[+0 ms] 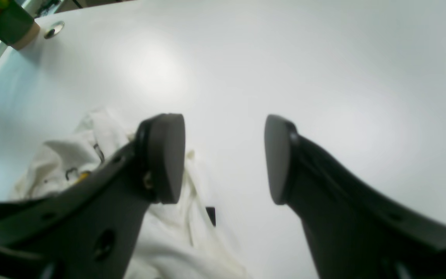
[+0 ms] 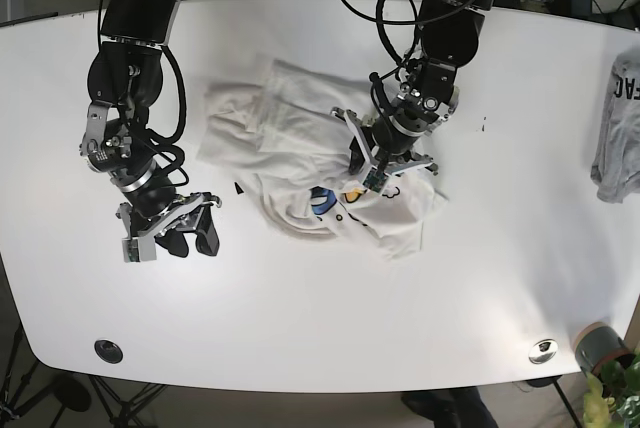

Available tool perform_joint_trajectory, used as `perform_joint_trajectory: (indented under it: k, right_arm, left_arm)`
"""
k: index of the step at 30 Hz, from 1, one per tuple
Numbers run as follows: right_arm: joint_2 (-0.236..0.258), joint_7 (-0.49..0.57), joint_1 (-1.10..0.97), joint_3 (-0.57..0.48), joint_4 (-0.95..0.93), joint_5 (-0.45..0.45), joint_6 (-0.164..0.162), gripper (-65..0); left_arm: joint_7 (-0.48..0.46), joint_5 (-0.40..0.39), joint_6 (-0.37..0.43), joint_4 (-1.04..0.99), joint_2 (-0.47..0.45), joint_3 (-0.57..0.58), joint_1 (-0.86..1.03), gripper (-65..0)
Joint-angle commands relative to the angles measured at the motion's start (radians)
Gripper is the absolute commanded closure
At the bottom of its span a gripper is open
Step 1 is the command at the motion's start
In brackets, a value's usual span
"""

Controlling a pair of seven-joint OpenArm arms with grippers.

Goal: Fold the T-shirt properly

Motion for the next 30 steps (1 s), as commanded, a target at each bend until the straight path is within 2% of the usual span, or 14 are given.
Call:
perform_joint_trajectory:
  k: [1, 4, 5, 13, 16, 19, 25, 30]
  right_arm:
    - [0.017, 0.024, 0.023, -0.025, 0.016, 0.017, 0.008, -31.7]
    - [0.037, 0.024, 0.023, -0.055, 0.011, 0.017, 0.008, -31.9]
    - [0.039, 0.024, 0.023, -0.068, -0.003, 0.018, 0.008, -31.9]
    - [0.037, 0.024, 0.055, -0.097, -0.130, 0.026, 0.012, -31.9]
    - [0.037, 0.024, 0.089, -0.146, -0.205, 0.026, 0.047, -31.9]
    - [0.037, 0.024, 0.132, -0.183, -0.270, 0.023, 0.061, -31.9]
    - [0.032, 0.032, 0.210, -0.220, -0.408, 0.017, 0.063, -31.9]
    - [0.029, 0.034, 0.265, -0.301, -0.492, 0.024, 0.064, -31.9]
  left_arm:
    - [-0.034, -0.008, 0.003, 0.070, 0.006, -0.022, -0.021, -23.3]
    - [-0.034, -0.009, 0.003, 0.111, 0.006, -0.041, -0.024, -36.9]
    - [-0.034, -0.009, 0.002, 0.131, 0.006, -0.045, -0.024, -39.3]
    - [-0.034, -0.009, 0.000, 0.249, -0.001, -0.100, -0.018, -39.7]
    - [-0.034, -0.009, 0.000, 0.275, -0.001, -0.147, 0.006, -39.7]
    - [-0.034, -0.009, 0.000, 0.307, -0.001, -0.198, 0.039, -39.7]
    - [-0.034, -0.009, 0.000, 0.323, -0.004, -0.250, 0.105, -39.9]
    - [-0.034, -0.011, 0.000, 0.340, -0.029, -0.279, 0.157, -39.9]
